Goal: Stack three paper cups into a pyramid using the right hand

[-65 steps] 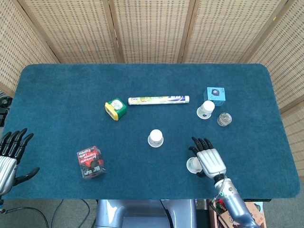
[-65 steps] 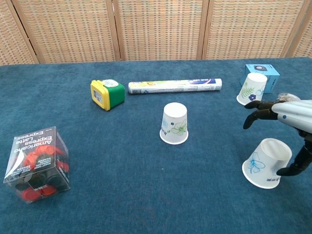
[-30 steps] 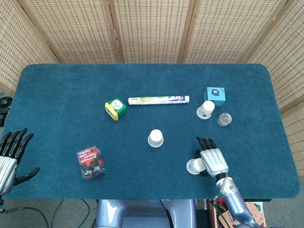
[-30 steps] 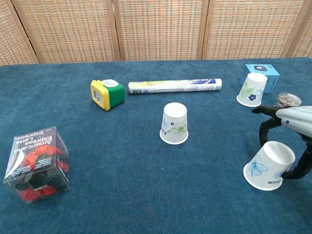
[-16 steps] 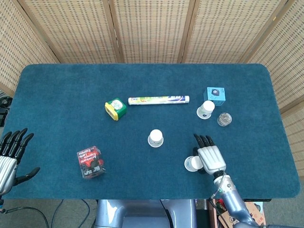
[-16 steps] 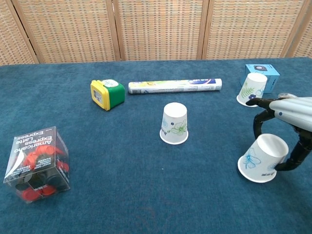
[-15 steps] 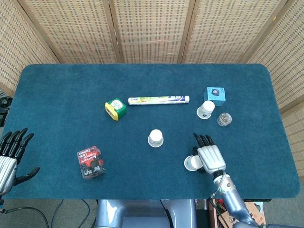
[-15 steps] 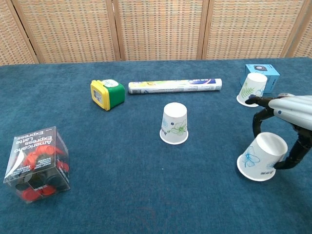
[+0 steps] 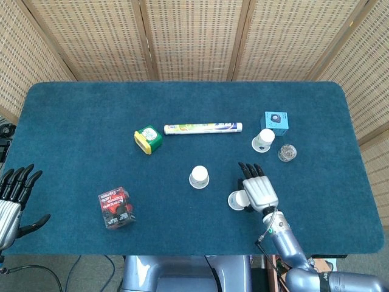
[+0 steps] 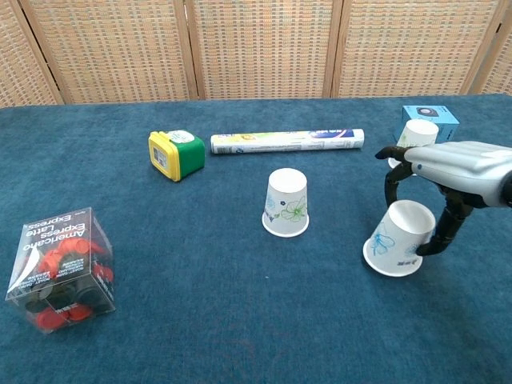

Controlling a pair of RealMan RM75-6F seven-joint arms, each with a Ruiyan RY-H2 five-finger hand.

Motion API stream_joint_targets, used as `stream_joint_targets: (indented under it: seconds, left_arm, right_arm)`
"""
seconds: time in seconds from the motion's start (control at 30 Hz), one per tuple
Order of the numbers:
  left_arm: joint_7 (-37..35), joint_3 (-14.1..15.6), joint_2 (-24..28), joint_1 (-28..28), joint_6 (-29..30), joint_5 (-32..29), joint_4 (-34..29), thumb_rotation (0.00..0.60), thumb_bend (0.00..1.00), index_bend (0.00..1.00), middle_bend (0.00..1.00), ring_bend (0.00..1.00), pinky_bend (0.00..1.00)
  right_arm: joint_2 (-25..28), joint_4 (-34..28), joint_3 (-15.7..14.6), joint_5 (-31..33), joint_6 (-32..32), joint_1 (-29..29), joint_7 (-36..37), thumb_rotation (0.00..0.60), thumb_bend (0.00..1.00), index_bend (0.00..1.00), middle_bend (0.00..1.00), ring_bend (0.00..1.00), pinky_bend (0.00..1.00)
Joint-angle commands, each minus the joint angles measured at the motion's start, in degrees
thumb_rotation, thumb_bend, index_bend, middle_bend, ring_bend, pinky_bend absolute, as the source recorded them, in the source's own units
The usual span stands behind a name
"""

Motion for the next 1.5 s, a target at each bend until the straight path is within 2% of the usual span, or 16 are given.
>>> stream_joint_targets:
  seconds: [0.03,0.1,0.37,0.7,0.93,1.5]
  left_arm:
    - [-0.2,-0.1,0.0,-0.1,-0.2,-0.2,0.1,0.6,0.18,0.0,0.0,0.0,0.0]
    - [-0.4,-0.2,0.0,-0.2,-0.4,-0.5,0.2,0.6,0.18,0.0,0.0,0.0,0.0]
    - [-0.5,-0.3,0.0,-0.6,-1.2,-1.1,0.3,0.6,0.18,0.0,0.0,0.0,0.0]
    - [-0.3,-0.2,0.0,-0.7,-1.4,-1.0,0.2,0.6,0.18,0.0,0.0,0.0,0.0]
    - [-0.5,-0.4,0.0,-0.8,-1.7,-1.6,0.3,0.6,0.18,0.0,0.0,0.0,0.0]
    - [-0.2,-0.2,-0.1,-1.1,-2.1,-1.2,0.2,0.6,0.18,0.0,0.0,0.0,0.0]
  right_arm:
    - [-1.9,2.7,2.3,3.0,-1.1,3.0,-1.8,0.6,0.14,0.5,0.02,0.0,0.0]
    - [-3.1,5.0,4.0,6.0,-1.8,5.6,-3.7,0.6,0.14,0.51,0.03,0.0,0.0]
    - [-4.2,6.6,5.5,10.7,-1.2,9.3,-5.7,0.6,0.14,0.51,0.03,0.0,0.0]
    - [-5.5,9.0,4.8,13.8,-1.7,11.5,-6.0,0.6,0.15,0.51,0.03,0.0,0.0]
    - [-6.7,11.4,5.5,16.6,-2.0,14.3,-6.7,0.6,0.15,0.51,0.03,0.0,0.0]
    - [-8.4,12.3,4.9,18.1,-0.5,17.0,-6.7,0.6,0.15,0.51,0.03,0.0,0.0]
